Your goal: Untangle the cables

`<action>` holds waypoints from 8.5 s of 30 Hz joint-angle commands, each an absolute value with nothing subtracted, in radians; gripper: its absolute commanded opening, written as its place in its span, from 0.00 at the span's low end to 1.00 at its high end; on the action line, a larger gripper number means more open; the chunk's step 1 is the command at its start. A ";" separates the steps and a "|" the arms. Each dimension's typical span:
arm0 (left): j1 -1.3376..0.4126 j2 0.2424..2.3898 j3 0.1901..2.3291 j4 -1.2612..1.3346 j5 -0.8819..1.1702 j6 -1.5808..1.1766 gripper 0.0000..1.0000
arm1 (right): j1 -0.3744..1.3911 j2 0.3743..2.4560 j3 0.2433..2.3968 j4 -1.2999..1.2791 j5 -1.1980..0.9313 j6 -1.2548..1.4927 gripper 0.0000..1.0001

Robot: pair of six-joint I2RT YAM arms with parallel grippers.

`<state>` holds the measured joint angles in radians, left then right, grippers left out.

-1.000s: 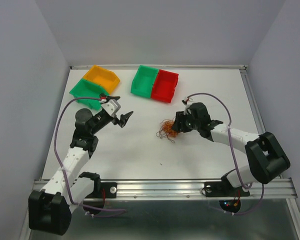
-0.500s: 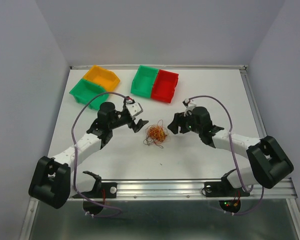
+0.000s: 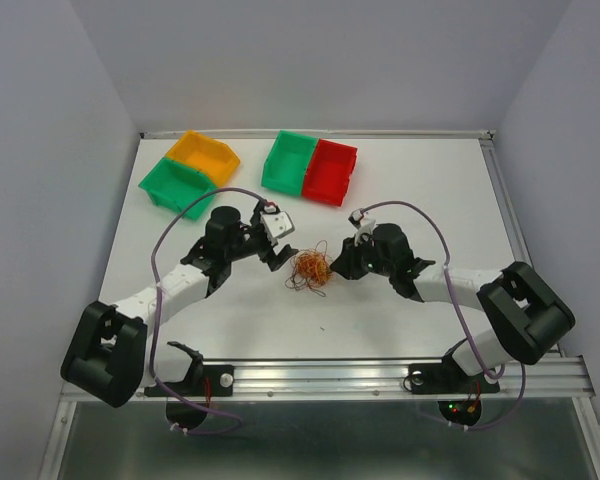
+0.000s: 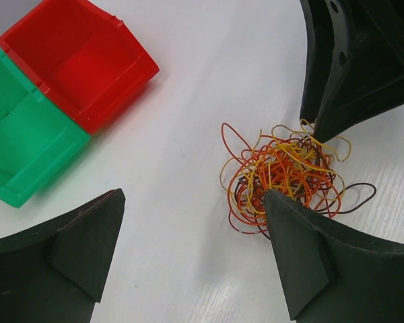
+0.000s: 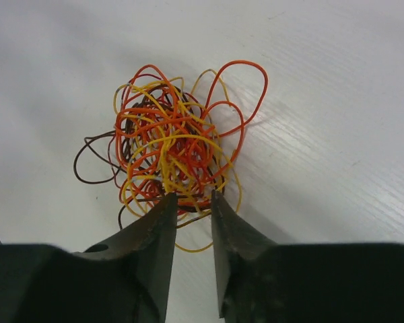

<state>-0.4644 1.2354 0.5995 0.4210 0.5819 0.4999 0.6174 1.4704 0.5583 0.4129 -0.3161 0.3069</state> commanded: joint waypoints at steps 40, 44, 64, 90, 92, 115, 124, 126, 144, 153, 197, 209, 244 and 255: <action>-0.469 0.749 0.534 0.653 0.610 0.252 0.99 | 0.736 1.227 1.167 0.307 -0.348 0.368 0.01; -0.468 0.830 0.609 0.626 0.643 0.255 0.99 | 0.770 1.233 1.181 0.308 -0.345 0.364 0.00; -0.474 1.091 0.718 0.718 0.680 0.189 0.63 | 0.822 1.310 1.262 0.364 -0.357 0.385 0.00; -0.638 1.402 0.641 0.696 0.534 0.336 0.45 | 0.821 1.500 2.210 0.377 -0.061 0.361 0.01; -0.656 1.419 0.666 0.678 0.523 0.344 0.35 | 0.821 1.511 2.249 0.371 -0.040 0.365 0.01; -0.629 1.002 0.581 0.710 0.652 0.285 0.81 | 0.821 1.324 1.827 0.506 -0.044 0.422 0.01; -0.630 1.109 0.655 0.700 0.710 0.271 0.00 | 0.821 1.325 1.821 0.511 -0.019 0.408 0.01; -0.630 1.114 0.646 0.683 0.609 0.288 0.00 | 0.821 1.312 1.810 0.511 0.061 0.379 0.00; -0.213 1.235 0.693 0.252 0.446 0.538 0.00 | 0.822 0.994 1.769 0.546 0.354 0.187 0.01; -0.213 1.008 0.727 0.129 0.509 0.551 0.00 | 0.822 0.965 1.608 0.302 0.411 0.227 0.01; -0.569 0.856 0.822 -0.060 0.568 0.552 0.00 | 0.822 1.014 0.580 0.554 -0.310 0.310 0.70; -0.574 0.847 0.802 -0.018 0.558 0.542 0.00 | 0.821 0.666 0.491 0.354 -0.185 0.302 0.78; -0.589 0.801 0.770 0.043 0.563 0.482 0.15 | 0.822 0.894 0.520 0.370 0.355 0.413 0.01; -0.583 0.761 0.736 0.153 0.151 0.385 0.00 | 0.781 0.697 0.425 0.080 0.951 0.564 0.00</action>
